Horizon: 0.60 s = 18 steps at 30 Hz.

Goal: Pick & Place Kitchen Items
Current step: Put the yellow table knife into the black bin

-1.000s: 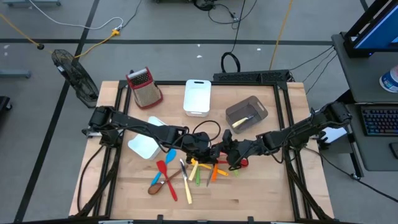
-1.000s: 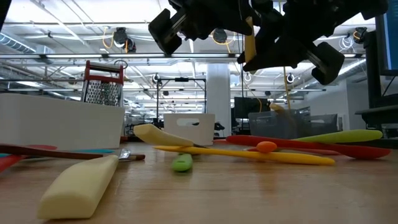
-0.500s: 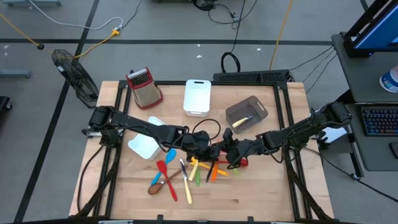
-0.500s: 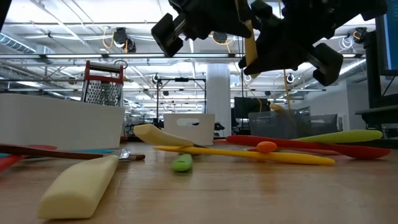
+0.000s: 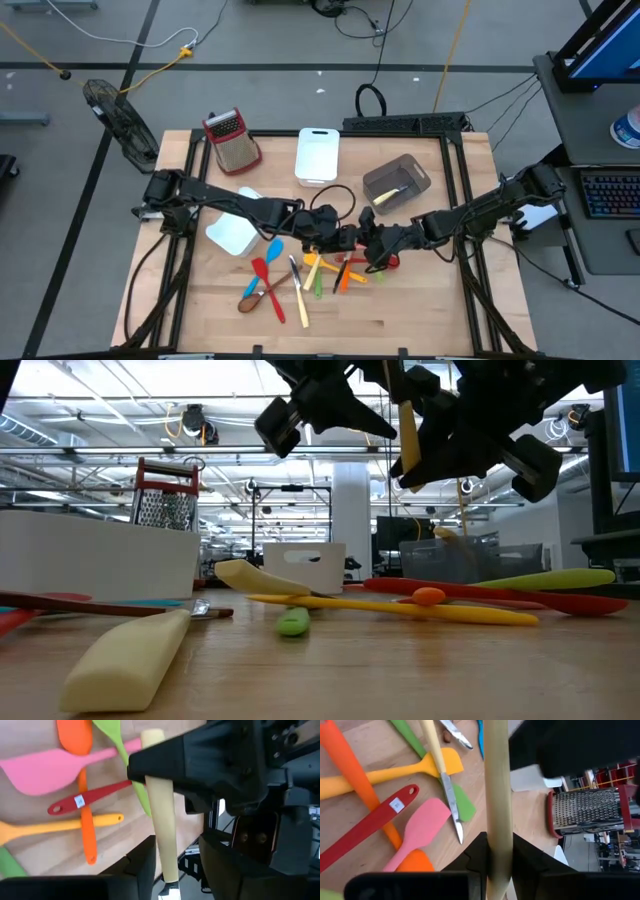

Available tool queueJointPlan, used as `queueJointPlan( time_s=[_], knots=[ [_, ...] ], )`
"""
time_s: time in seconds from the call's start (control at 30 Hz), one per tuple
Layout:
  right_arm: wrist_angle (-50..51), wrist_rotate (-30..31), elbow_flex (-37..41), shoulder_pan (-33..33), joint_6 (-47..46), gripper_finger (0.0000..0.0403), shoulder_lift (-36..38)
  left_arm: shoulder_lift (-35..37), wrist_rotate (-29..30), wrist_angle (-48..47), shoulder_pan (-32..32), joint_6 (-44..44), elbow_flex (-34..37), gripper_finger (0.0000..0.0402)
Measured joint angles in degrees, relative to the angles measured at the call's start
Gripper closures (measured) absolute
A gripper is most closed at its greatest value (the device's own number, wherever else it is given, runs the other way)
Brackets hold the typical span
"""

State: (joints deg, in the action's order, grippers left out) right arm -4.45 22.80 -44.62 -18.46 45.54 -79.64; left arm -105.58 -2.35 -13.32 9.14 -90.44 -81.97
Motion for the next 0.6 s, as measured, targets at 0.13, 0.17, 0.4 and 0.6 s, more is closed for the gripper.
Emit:
queueJointPlan(
  time_s=[0.13, 0.17, 0.4, 0.6],
  knots=[
    [1.84, 1.02, 0.00, 0.00, -0.35, 0.0357, 0.00, 0.00, 0.06, -0.19, -0.78, 2.99, 0.00, 0.0214],
    [2.71, 1.07, 0.00, 0.00, -0.95, 0.0357, 0.00, 0.00, 0.06, -0.44, -1.09, 3.91, 0.00, 0.0207],
    [8.49, 1.16, 0.00, -0.01, -7.02, 0.0357, 0.72, 0.37, 0.05, -5.17, -3.69, 10.81, 0.00, 0.0175],
    [15.69, 1.45, -0.01, 0.02, -12.43, 0.0357, 3.60, 1.61, -0.12, -11.44, -5.08, 15.31, -0.03, 0.0172]
  ],
)
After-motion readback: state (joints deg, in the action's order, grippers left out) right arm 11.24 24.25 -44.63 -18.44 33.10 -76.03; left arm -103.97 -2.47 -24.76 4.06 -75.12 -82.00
